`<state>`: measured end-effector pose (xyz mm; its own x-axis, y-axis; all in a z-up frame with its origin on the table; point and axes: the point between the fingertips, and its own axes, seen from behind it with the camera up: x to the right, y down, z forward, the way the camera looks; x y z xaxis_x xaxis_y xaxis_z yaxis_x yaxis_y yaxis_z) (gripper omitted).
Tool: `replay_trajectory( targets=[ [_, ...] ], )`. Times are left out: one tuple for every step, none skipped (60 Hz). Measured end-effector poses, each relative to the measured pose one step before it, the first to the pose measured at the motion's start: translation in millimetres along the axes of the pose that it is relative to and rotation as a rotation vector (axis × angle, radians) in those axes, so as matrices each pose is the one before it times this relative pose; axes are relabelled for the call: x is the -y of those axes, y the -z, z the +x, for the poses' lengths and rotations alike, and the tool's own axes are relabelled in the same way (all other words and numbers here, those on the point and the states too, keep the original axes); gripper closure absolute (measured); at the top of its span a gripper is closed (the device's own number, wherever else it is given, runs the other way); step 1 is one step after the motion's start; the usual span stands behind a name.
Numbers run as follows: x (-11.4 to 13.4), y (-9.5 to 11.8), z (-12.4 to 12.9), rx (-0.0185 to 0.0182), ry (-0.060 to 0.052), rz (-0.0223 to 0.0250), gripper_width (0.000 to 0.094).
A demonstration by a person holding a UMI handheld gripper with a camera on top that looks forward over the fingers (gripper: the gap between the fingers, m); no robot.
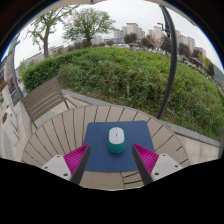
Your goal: Arrange mouse
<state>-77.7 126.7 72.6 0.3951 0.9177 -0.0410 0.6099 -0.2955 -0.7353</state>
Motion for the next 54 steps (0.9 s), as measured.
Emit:
replay_trajectory(
  targets=[
    [-1.57, 11.53, -2.50, 0.01193, -0.0010, -0.00015, 0.0077],
    [-1.81, 11.83, -2.49, 0.01137, 0.0014, 0.00251, 0.0078],
    [-1.35, 11.39, -2.37, 0.01051, 0.0029, 0.00554, 0.0077],
    [-1.06, 11.05, -2.38, 0.00890, 0.0045, 0.00770, 0.0076],
    [-1.03, 10.64, -2.13, 0.00744, 0.0076, 0.00890, 0.0074],
    [-1.83, 10.44, -1.84, 0.00631, 0.0108, 0.00729, 0.0077],
    [-2.53, 9.91, -2.04, 0.00536, 0.0136, 0.00546, 0.0076],
    [-0.73, 11.62, -1.23, 0.00657, 0.0126, 0.00039, 0.0075],
    [-3.38, 4.42, -4.05, -0.00278, 0.0176, 0.00193, 0.0074],
    [-4.15, 8.11, -1.70, 0.00074, 0.0180, -0.00074, 0.0073],
    [-5.12, 7.59, -1.84, -0.00136, 0.0209, -0.00314, 0.0074],
    [-5.73, 7.59, -1.42, -0.00487, 0.0221, -0.00532, 0.0074],
    [-6.10, 7.31, -1.64, -0.00726, 0.0217, -0.00740, 0.0074],
    [-6.60, 6.81, -2.47, -0.00691, 0.0222, -0.00987, 0.0075],
    [-9.63, 12.93, 0.53, 0.00355, 0.0208, -0.00774, 0.0077],
    [-3.82, 3.49, -6.31, -0.00390, 0.0225, -0.01262, 0.0080],
    [-5.34, 5.29, -6.53, 0.00355, 0.0207, -0.00884, 0.0083],
    [-4.88, 5.21, -7.90, 0.00797, 0.0184, -0.00675, 0.0083],
    [-4.14, 4.56, -8.19, 0.01001, 0.0149, -0.00496, 0.0083],
    [-4.92, 7.95, -5.78, 0.00973, 0.0094, -0.00190, 0.0087],
    [-2.28, 3.94, -6.95, 0.00590, 0.0044, 0.00085, 0.0089],
    [-1.76, 4.35, -7.86, 0.00748, 0.0009, 0.00114, 0.0085],
    [-1.81, 4.35, -8.28, 0.00957, -0.0012, 0.00028, 0.0085],
    [-1.44, 4.10, -7.81, 0.00854, -0.0034, 0.00121, 0.0085],
    [-0.57, 3.91, -6.99, 0.00656, -0.0049, 0.00248, 0.0086],
    [1.98, 4.19, -7.94, 0.00435, -0.0046, 0.00092, 0.0085],
    [-1.95, 2.94, -4.40, 0.00363, -0.0045, 0.00294, 0.0085],
    [-0.32, 3.18, -5.12, 0.00108, -0.0039, 0.00149, 0.0084],
    [0.36, 2.67, -5.29, 0.00196, -0.0027, 0.00310, 0.0085],
    [0.73, 2.74, -4.98, 0.00337, -0.0012, 0.00480, 0.0085],
    [1.31, 2.78, -4.94, 0.00291, -0.0014, 0.00614, 0.0084],
    [1.43, 2.09, -3.75, 0.00044, -0.0034, 0.00641, 0.0084],
    [1.41, 2.41, -2.97, -0.00278, -0.0061, 0.00567, 0.0084],
    [3.62, 2.76, -2.96, -0.00464, -0.0075, 0.00339, 0.0084],
    [1.18, 1.97, -1.96, -0.00336, -0.0082, 0.00402, 0.0083],
    [1.11, 1.86, -2.30, -0.00129, -0.0091, 0.00262, 0.0082],
    [1.00, 1.96, -2.74, 0.00127, -0.0113, 0.00209, 0.0084],
    [0.81, 1.62, -2.94, 0.00340, -0.0146, 0.00267, 0.0084],
    [0.47, 1.14, -5.18, 0.00180, -0.0154, 0.00261, 0.0086],
    [1.81, 0.96, -2.23, 0.00269, -0.0141, 0.00343, 0.0086],
    [0.18, 1.01, -1.53, -0.00153, -0.0099, 0.00240, 0.0086],
    [0.33, 0.78, -0.47, -0.00638, -0.0045, 0.00228, 0.0085],
    [0.16, 0.54, 0.32, -0.00901, -0.0005, 0.00109, 0.0085],
    [-0.12, 0.17, 0.86, -0.00827, -0.0009, 0.00055, 0.0085],
    [0.02, -0.02, 1.00, -0.00825, -0.0022, 0.00001, 0.0085],
    [-1.32, 0.88, -2.09, -0.01138, -0.0030, -0.00246, 0.0087],
    [-1.63, -0.16, 2.18, -0.00841, -0.0104, -0.00758, 0.0088],
    [-1.32, -0.10, 1.58, -0.01103, -0.0103, -0.00766, 0.0087],
    [-0.39, 0.36, 2.37, -0.01527, -0.0044, -0.00314, 0.0084],
    [0.44, 0.16, 2.73, -0.01289, -0.0041, 0.00006, 0.0083],
    [0.89, 0.10, 1.61, -0.00945, -0.0040, 0.00122, 0.0079],
    [0.66, 1.20, -1.01, -0.00758, -0.0035, 0.00238, 0.0076],
    [1.59, 3.13, -0.41, -0.00529, -0.0021, 0.00487, 0.0075],
    [-0.01, -1.41, 1.25, -0.00411, -0.0042, 0.00659, 0.0076]
  ],
)
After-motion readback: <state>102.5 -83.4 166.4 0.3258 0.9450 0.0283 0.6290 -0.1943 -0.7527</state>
